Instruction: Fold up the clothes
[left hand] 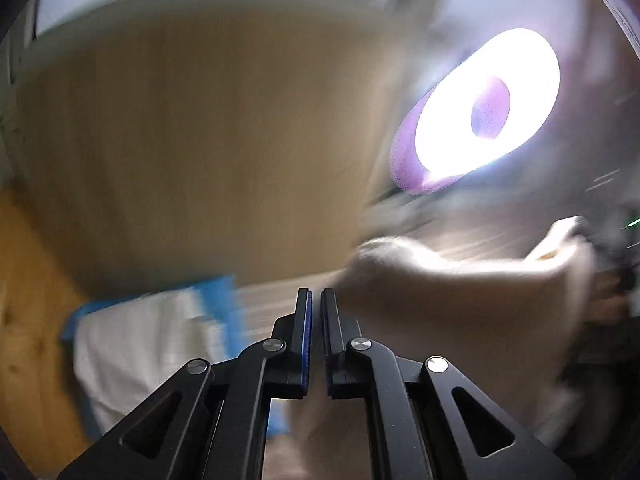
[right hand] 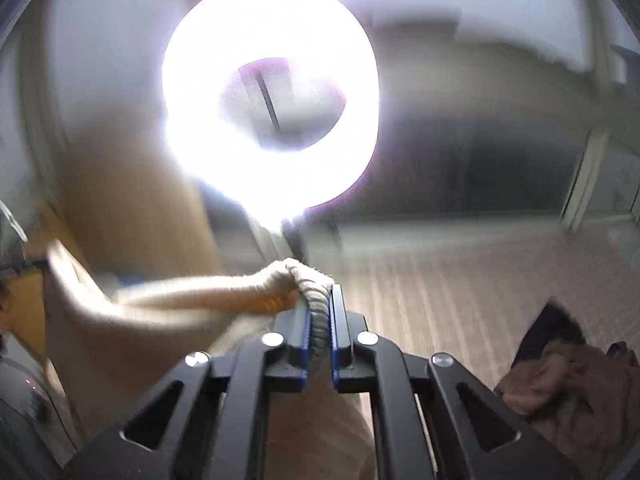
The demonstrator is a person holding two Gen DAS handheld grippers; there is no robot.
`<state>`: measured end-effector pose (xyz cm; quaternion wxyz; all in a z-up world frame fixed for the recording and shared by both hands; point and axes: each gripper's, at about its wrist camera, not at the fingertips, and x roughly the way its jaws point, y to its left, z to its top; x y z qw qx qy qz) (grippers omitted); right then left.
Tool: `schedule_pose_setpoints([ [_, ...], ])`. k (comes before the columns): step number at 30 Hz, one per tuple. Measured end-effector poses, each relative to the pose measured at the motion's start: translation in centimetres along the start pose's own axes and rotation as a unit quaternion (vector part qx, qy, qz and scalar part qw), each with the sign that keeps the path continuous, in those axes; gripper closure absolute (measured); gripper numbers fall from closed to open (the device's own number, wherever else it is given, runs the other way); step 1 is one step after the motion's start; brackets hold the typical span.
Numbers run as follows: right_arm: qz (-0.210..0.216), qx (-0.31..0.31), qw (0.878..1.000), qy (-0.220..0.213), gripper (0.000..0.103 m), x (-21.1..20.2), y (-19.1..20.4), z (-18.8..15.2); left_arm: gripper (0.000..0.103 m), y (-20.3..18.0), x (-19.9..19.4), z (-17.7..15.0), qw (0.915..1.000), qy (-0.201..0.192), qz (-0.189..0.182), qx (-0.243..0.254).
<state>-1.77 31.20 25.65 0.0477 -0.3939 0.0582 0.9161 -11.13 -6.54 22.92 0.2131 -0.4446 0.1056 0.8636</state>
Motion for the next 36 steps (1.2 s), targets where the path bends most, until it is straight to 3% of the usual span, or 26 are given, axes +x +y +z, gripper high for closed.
schedule_pose_setpoints([
  [1,-0.020,0.000,0.999,0.049,0.095,3.9,-0.2,-0.3,0.102,-0.2,2.4,-0.4,0.9996,0.019,0.018,0.009],
  [2,-0.021,-0.004,0.997,0.068,0.095,5.8,-0.2,-0.8,0.102,-0.2,4.2,-1.1,0.9993,0.034,0.013,0.005],
  [5,0.019,-0.020,0.998,0.062,0.090,6.5,0.1,-2.9,0.099,0.5,4.8,-4.0,0.9979,0.041,-0.046,-0.020],
  [10,0.108,0.017,0.993,0.050,0.088,2.2,-3.3,-5.6,0.098,1.5,0.8,-10.9,0.9932,0.054,-0.102,-0.012],
  [14,0.166,0.046,0.985,0.003,0.082,-3.9,-6.4,-9.3,0.099,4.4,-4.7,-14.9,0.9904,0.034,-0.122,-0.056],
  [15,0.181,0.055,0.982,-0.016,0.072,-5.8,-7.0,-9.9,0.098,5.5,-6.2,-15.6,0.9897,0.023,-0.124,-0.068],
  [16,0.198,0.063,0.977,-0.037,0.051,-7.6,-7.6,-10.5,0.094,6.3,-7.2,-16.3,0.9900,0.019,-0.120,-0.071],
  [17,0.204,0.068,0.975,-0.056,0.038,-9.2,-7.9,-11.2,0.090,6.3,-8.0,-16.9,0.9903,0.019,-0.117,-0.071],
  [18,0.197,0.071,0.975,-0.074,0.018,-10.4,-8.0,-12.0,0.080,6.0,-8.3,-17.4,0.9904,0.018,-0.119,-0.069],
  [19,0.183,0.077,0.975,-0.098,0.015,-11.3,-8.0,-12.9,0.065,5.4,-8.2,-18.0,0.9900,0.019,-0.123,-0.066],
  [21,0.153,0.102,0.973,-0.138,0.015,-12.1,-7.9,-15.3,0.054,4.1,-7.2,-19.7,0.9886,0.030,-0.132,-0.065],
  [23,0.103,0.109,0.982,-0.113,0.015,-10.5,-7.2,-17.1,0.055,2.8,-4.8,-21.7,0.9873,0.058,-0.133,-0.066],
  [25,0.015,0.088,0.995,-0.043,0.015,-7.5,-6.3,-18.8,0.056,1.4,-2.0,-23.7,0.9852,0.093,-0.127,-0.068],
  [26,-0.007,0.081,0.997,-0.012,0.015,-6.1,-6.0,-19.6,0.056,0.8,-0.9,-24.4,0.9845,0.106,-0.122,-0.068],
  [30,0.019,0.102,0.992,0.073,0.016,-1.2,-5.7,-21.6,0.056,-1.0,2.9,-25.7,0.9795,0.143,-0.118,-0.078],
  [34,0.011,0.062,0.989,0.130,0.016,1.7,-3.8,-22.0,0.056,-3.1,4.3,-25.9,0.9819,0.152,-0.099,-0.055],
  [35,0.008,0.050,0.989,0.142,0.016,2.3,-3.4,-22.2,0.059,-3.6,4.5,-25.9,0.9831,0.148,-0.097,-0.046],
  [36,0.003,0.039,0.988,0.153,0.016,2.8,-3.0,-22.5,0.073,-4.1,4.7,-25.9,0.9850,0.145,-0.087,-0.035],
])
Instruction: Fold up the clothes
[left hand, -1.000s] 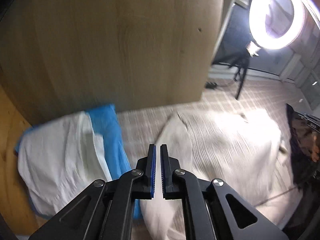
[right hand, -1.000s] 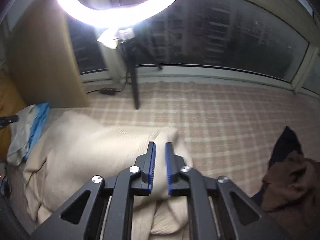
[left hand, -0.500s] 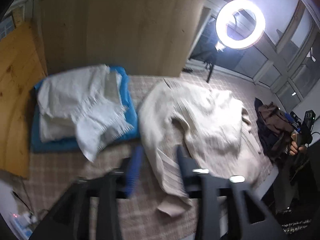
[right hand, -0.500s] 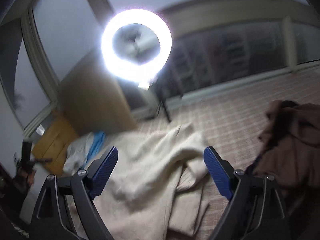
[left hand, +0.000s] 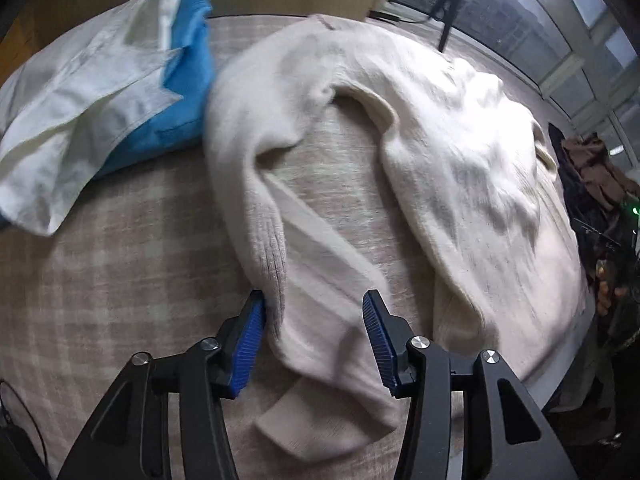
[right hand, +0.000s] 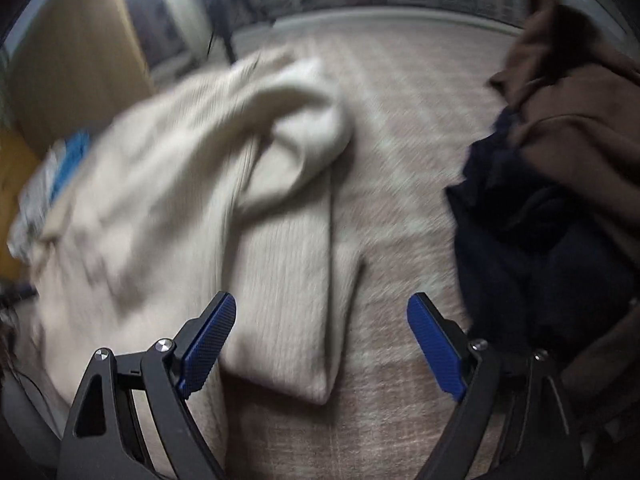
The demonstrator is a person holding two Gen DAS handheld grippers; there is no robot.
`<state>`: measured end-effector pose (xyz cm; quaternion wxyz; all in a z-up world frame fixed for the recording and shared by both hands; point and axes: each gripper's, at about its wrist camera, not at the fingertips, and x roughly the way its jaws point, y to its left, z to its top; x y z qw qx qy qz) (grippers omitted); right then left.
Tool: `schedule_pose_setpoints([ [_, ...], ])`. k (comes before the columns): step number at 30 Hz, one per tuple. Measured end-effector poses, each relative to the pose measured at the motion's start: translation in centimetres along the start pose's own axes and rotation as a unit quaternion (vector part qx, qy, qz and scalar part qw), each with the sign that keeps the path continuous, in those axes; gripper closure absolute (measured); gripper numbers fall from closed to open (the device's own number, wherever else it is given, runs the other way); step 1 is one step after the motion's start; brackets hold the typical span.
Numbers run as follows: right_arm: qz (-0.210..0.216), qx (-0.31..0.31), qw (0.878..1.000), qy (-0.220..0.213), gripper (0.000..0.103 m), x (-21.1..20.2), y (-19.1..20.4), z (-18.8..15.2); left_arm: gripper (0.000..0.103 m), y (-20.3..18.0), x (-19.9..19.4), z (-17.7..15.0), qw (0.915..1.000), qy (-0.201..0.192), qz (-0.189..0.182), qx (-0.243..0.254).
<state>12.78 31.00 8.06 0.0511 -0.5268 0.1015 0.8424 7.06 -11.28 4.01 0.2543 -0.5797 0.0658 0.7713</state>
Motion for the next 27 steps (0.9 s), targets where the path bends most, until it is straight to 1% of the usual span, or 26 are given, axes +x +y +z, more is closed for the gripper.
schedule_pose_setpoints([
  [1,-0.007,-0.010,1.000,0.010,0.016,0.6,0.4,-0.1,0.096,-0.3,0.4,0.0,0.9999,-0.002,0.015,0.008],
  [2,-0.005,-0.013,1.000,0.016,0.019,1.0,0.6,-0.2,0.098,-0.3,0.5,0.1,0.9998,-0.003,0.018,0.007],
  [3,0.002,-0.012,1.000,0.010,0.026,1.1,0.6,-0.3,0.098,0.0,0.6,0.2,0.9999,-0.005,0.011,-0.002],
  [4,0.014,-0.009,1.000,0.003,0.052,0.9,0.6,-0.2,0.099,0.3,0.4,0.3,0.9999,-0.008,0.005,-0.010],
  [5,0.032,-0.004,0.999,-0.002,0.065,0.7,0.6,0.0,0.099,0.6,0.0,0.4,0.9998,-0.012,-0.001,-0.016],
  [6,0.044,0.000,0.999,-0.003,0.091,0.5,0.4,0.3,0.099,0.8,-0.6,0.4,0.9996,-0.020,0.002,-0.021],
  [7,0.053,0.005,0.999,-0.003,0.093,0.3,0.1,0.6,0.099,0.9,-1.5,0.5,0.9993,-0.030,0.007,-0.020],
  [8,0.063,0.010,0.998,-0.003,0.093,0.0,-0.2,0.9,0.099,1.1,-2.6,0.6,0.9989,-0.041,0.011,-0.018],
  [9,0.063,0.010,0.998,-0.009,0.093,-0.6,-0.4,1.2,0.099,1.3,-4.0,0.7,0.9981,-0.055,0.020,-0.016],
  [11,0.050,0.005,0.998,-0.032,0.093,-2.4,-1.1,2.1,0.099,2.1,-7.4,1.2,0.9943,-0.091,0.054,-0.011],
  [12,0.028,0.011,0.998,-0.052,0.094,-3.8,-1.9,2.7,0.099,2.9,-8.7,1.2,0.9914,-0.106,0.077,-0.007],
  [13,0.000,0.022,0.997,-0.072,0.094,-5.1,-2.9,3.2,0.099,3.7,-9.7,1.1,0.9870,-0.113,0.114,-0.006],
  [14,-0.037,0.040,0.994,-0.092,0.094,-6.4,-4.1,3.7,0.098,4.5,-10.5,1.3,0.9803,-0.116,0.160,-0.007],
  [15,-0.078,0.062,0.989,-0.111,0.093,-7.7,-5.5,4.2,0.097,5.3,-11.1,1.3,0.9731,-0.117,0.198,-0.010],
  [16,-0.110,0.068,0.984,-0.123,0.090,-8.7,-6.3,4.5,0.097,6.2,-11.5,1.2,0.9659,-0.116,0.231,-0.016],
  [17,-0.135,0.063,0.980,-0.129,0.088,-9.5,-6.8,4.9,0.100,6.8,-11.9,0.9,0.9628,-0.116,0.243,-0.021],
  [18,-0.137,0.052,0.981,-0.126,0.080,-10.1,-7.0,5.0,0.100,7.2,-12.3,0.5,0.9640,-0.115,0.238,-0.025],
  [19,-0.113,0.038,0.986,-0.118,0.064,-10.4,-6.9,4.9,0.096,7.4,-12.7,-0.1,0.9659,-0.116,0.230,-0.026],
  [21,-0.050,0.007,0.993,-0.110,0.052,-10.7,-5.9,3.4,0.098,6.3,-13.0,-1.6,0.9729,-0.119,0.197,-0.020],
  [22,-0.017,-0.008,0.994,-0.107,0.053,-10.8,-5.3,2.5,0.099,5.7,-13.0,-2.1,0.9789,-0.121,0.164,-0.016],
  [23,0.015,-0.023,0.994,-0.103,0.053,-10.9,-4.7,1.7,0.098,4.9,-12.7,-2.8,0.9877,-0.117,0.104,-0.011],
  [24,0.047,-0.039,0.993,-0.100,0.053,-11.0,-4.0,0.8,0.098,3.9,-12.3,-3.5,0.9930,-0.107,0.051,-0.007],
  [25,0.079,-0.050,0.991,-0.091,0.053,-10.8,-3.4,-0.2,0.097,2.8,-11.9,-3.9,0.9951,-0.097,0.017,0.002],
  [26,0.096,-0.058,0.990,-0.082,0.053,-10.6,-2.7,-1.2,0.092,1.4,-11.6,-4.4,0.9957,-0.091,0.000,0.021],
  [27,0.105,-0.066,0.989,-0.078,0.053,-10.8,-2.1,-2.2,0.092,-0.1,-11.7,-4.8,0.9948,-0.089,-0.003,0.048],
])
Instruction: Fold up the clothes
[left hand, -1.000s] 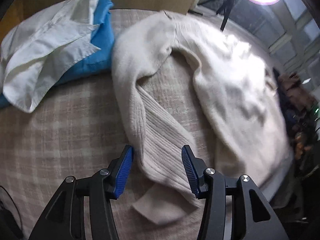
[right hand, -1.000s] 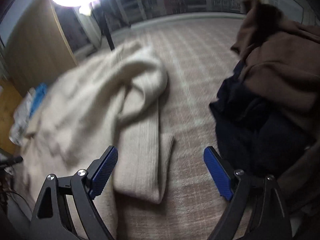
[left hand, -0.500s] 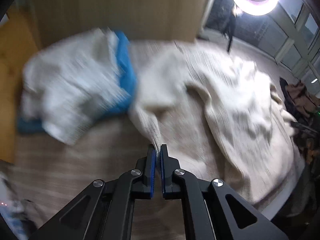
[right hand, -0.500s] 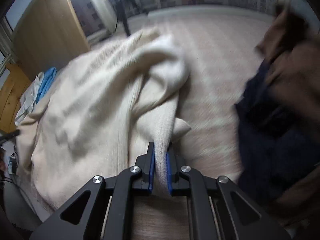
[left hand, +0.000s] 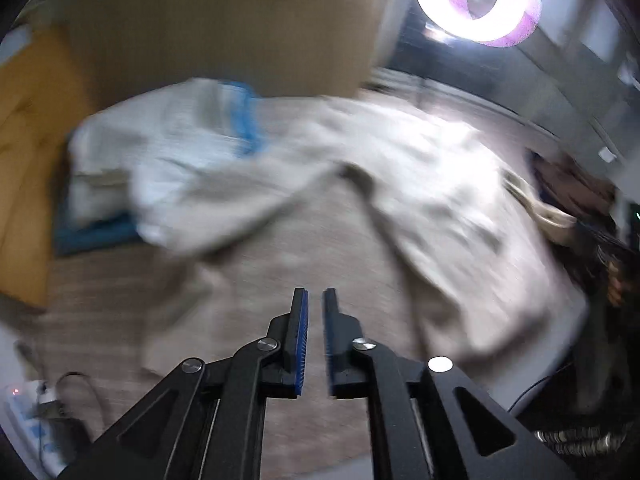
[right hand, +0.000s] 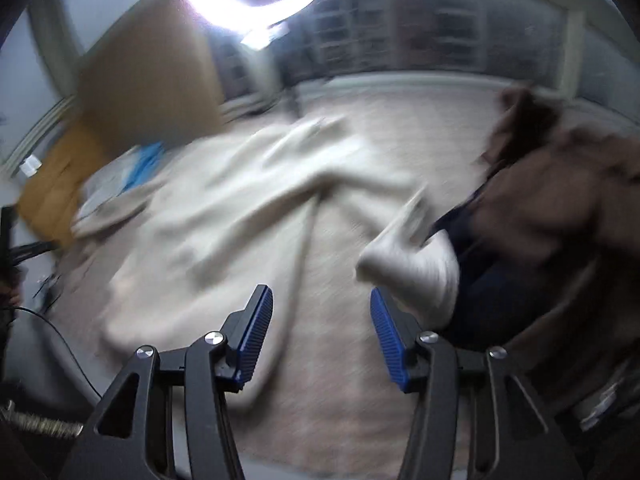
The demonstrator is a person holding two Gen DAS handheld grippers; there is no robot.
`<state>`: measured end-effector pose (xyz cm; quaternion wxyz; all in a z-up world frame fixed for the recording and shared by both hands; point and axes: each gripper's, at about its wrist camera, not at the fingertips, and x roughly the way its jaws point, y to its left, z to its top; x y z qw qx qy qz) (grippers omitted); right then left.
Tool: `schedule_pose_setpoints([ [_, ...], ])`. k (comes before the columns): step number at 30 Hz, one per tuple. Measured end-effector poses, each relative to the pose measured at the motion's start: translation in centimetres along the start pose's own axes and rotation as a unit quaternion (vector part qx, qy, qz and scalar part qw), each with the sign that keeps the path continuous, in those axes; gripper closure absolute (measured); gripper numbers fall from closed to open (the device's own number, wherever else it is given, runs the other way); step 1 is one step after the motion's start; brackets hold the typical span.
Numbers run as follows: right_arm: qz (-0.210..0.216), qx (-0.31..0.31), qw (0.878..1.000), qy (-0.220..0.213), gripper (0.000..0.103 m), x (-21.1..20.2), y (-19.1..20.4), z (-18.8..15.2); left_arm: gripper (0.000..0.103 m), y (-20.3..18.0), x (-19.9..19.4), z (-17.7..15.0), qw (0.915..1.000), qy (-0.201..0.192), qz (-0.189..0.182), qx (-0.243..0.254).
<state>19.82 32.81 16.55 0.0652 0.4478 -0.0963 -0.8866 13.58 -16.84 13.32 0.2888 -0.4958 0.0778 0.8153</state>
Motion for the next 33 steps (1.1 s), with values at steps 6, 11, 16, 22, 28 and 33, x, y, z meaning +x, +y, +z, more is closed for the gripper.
schedule_pose_setpoints([
  [6,0.070,-0.008,0.998,0.003,0.041,0.2,2.2,-3.2,0.087,-4.8,2.1,-0.9,0.9949,0.031,-0.078,0.056],
  [11,0.065,-0.026,0.995,0.065,0.041,4.0,3.2,-6.5,0.085,-7.7,7.7,-2.8,0.9863,0.102,-0.110,0.068],
  [16,0.070,-0.047,0.992,0.097,0.041,7.0,4.5,-7.8,0.085,-9.9,9.8,-3.5,0.9800,0.124,-0.136,0.076],
  [22,0.099,-0.065,0.990,0.075,0.096,7.5,6.6,-6.8,0.103,-9.9,8.4,-2.8,0.9829,0.087,-0.152,0.059],
  [28,0.147,-0.022,0.989,0.017,0.097,4.7,5.1,-1.1,0.103,-8.2,4.5,2.4,0.9884,0.023,-0.141,0.051],
  [33,0.137,0.004,0.991,-0.001,0.097,5.2,4.2,3.4,0.093,-7.6,5.5,3.4,0.9873,0.053,-0.142,0.049],
])
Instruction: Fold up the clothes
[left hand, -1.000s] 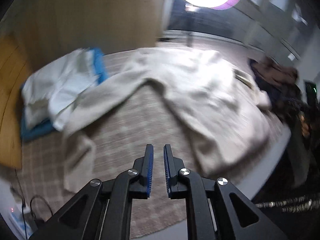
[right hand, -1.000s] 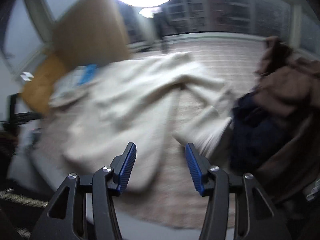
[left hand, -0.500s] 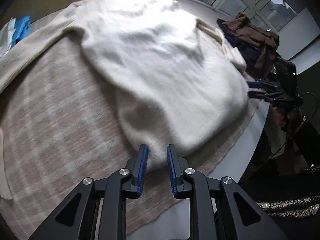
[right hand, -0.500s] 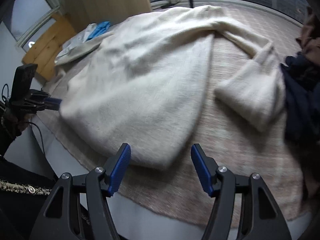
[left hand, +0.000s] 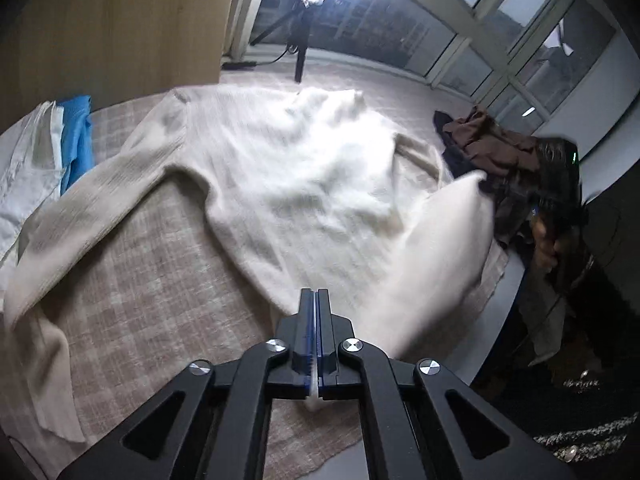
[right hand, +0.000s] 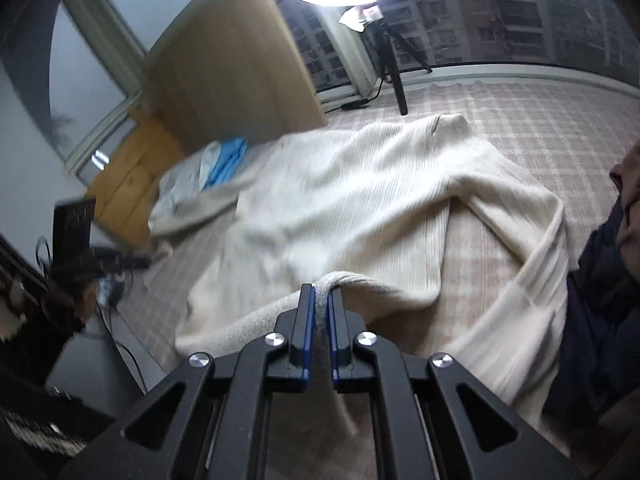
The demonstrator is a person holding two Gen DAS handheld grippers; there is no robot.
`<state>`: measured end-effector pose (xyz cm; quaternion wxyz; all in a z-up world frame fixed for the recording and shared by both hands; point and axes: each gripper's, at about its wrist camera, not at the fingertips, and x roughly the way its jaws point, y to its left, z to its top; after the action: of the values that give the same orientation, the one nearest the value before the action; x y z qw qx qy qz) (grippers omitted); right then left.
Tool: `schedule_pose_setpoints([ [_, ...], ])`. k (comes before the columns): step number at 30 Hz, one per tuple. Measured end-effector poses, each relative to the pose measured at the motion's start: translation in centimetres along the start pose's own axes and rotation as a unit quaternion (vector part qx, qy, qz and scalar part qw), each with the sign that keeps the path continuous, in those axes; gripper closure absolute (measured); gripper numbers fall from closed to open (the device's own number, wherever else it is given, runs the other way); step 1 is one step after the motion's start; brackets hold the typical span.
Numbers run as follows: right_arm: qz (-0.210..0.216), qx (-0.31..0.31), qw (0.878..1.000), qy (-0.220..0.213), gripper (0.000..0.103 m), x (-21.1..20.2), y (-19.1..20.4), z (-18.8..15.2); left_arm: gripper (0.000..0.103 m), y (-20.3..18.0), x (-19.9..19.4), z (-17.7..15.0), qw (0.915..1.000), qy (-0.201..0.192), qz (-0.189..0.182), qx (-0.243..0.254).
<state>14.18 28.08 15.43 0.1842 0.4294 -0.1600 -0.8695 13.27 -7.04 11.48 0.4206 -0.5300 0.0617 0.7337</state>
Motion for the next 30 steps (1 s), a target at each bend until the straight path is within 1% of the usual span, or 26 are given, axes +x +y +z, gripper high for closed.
schedule_pose_setpoints([
  [1,-0.001,0.000,1.000,0.004,0.097,0.4,0.0,0.3,0.084,-0.1,1.0,-0.6,0.9998,0.017,0.005,-0.001],
  [2,-0.003,-0.004,1.000,0.010,0.097,0.8,0.0,0.3,0.079,-0.2,2.0,-1.2,0.9994,0.033,0.014,-0.004],
  [3,-0.005,-0.008,1.000,0.017,0.097,1.3,0.0,0.3,0.070,-0.2,3.0,-1.9,0.9985,0.049,0.022,-0.007],
  [4,-0.007,-0.009,1.000,0.024,0.097,1.6,-0.1,0.2,0.067,-0.3,4.0,-2.5,0.9974,0.064,0.031,-0.010],
  [6,-0.010,-0.006,0.999,0.036,0.097,2.1,-0.4,-0.2,0.067,-0.2,5.8,-3.6,0.9949,0.087,0.044,-0.025],
  [8,-0.008,-0.004,0.999,0.043,0.097,2.3,-0.7,-0.6,0.071,-0.2,6.7,-4.2,0.9946,0.091,0.036,-0.036],
  [10,-0.008,0.000,0.999,0.048,0.097,2.2,-1.0,-0.8,0.099,-0.3,7.3,-4.4,0.9946,0.090,0.029,-0.042],
  [12,-0.002,0.005,0.999,0.048,0.097,1.8,-1.2,-0.8,0.100,-0.4,7.2,-4.1,0.9953,0.082,0.024,-0.046],
  [14,0.005,0.014,0.999,0.040,0.097,1.2,-1.6,0.0,0.100,0.4,5.9,-2.2,0.9962,0.058,0.015,-0.064],
  [16,0.003,0.026,0.999,0.025,0.097,1.0,-2.2,1.5,0.100,1.5,4.5,-0.1,0.9960,0.031,0.011,-0.083],
  [17,-0.006,0.035,0.999,0.026,0.097,1.6,-2.9,2.3,0.100,2.4,4.1,1.4,0.9953,0.017,0.020,-0.093],
  [18,-0.020,0.046,0.998,0.034,0.096,2.7,-3.8,3.3,0.098,3.3,4.2,2.8,0.9942,0.006,0.042,-0.099],
  [19,-0.034,0.057,0.997,0.041,0.095,3.8,-4.6,4.3,0.098,4.1,4.5,4.0,0.9927,-0.001,0.067,-0.100],
  [21,-0.037,0.079,0.994,0.070,0.093,5.5,-6.2,4.6,0.098,5.4,5.0,6.0,0.9886,-0.011,0.111,-0.101],
  [22,-0.035,0.090,0.992,0.086,0.093,6.3,-6.9,4.5,0.096,5.5,4.9,6.0,0.9884,-0.013,0.109,-0.104],
  [23,-0.033,0.101,0.989,0.102,0.093,7.1,-7.6,4.5,0.092,5.5,4.8,5.7,0.9891,-0.015,0.095,-0.112],
  [24,-0.031,0.111,0.986,0.119,0.093,7.9,-8.3,4.4,0.084,5.5,4.7,5.3,0.9895,-0.018,0.080,-0.119],
  [25,-0.025,0.115,0.986,0.122,0.087,7.9,-8.7,4.1,0.079,5.5,4.6,5.0,0.9897,-0.020,0.065,-0.126],
  [26,-0.019,0.117,0.986,0.117,0.081,7.5,-8.9,3.7,0.078,5.5,4.6,4.6,0.9889,-0.022,0.053,-0.137],
  [27,-0.016,0.124,0.986,0.111,0.071,7.1,-9.1,3.3,0.078,5.4,4.7,4.0,0.9872,-0.021,0.043,-0.152],
  [28,-0.012,0.130,0.986,0.105,0.067,6.7,-9.4,2.9,0.078,5.3,4.8,3.6,0.9849,-0.025,0.036,-0.167],
  [30,-0.005,0.140,0.986,0.096,0.067,5.9,-9.9,2.2,0.080,4.6,4.9,2.9,0.9799,-0.036,0.021,-0.195],
])
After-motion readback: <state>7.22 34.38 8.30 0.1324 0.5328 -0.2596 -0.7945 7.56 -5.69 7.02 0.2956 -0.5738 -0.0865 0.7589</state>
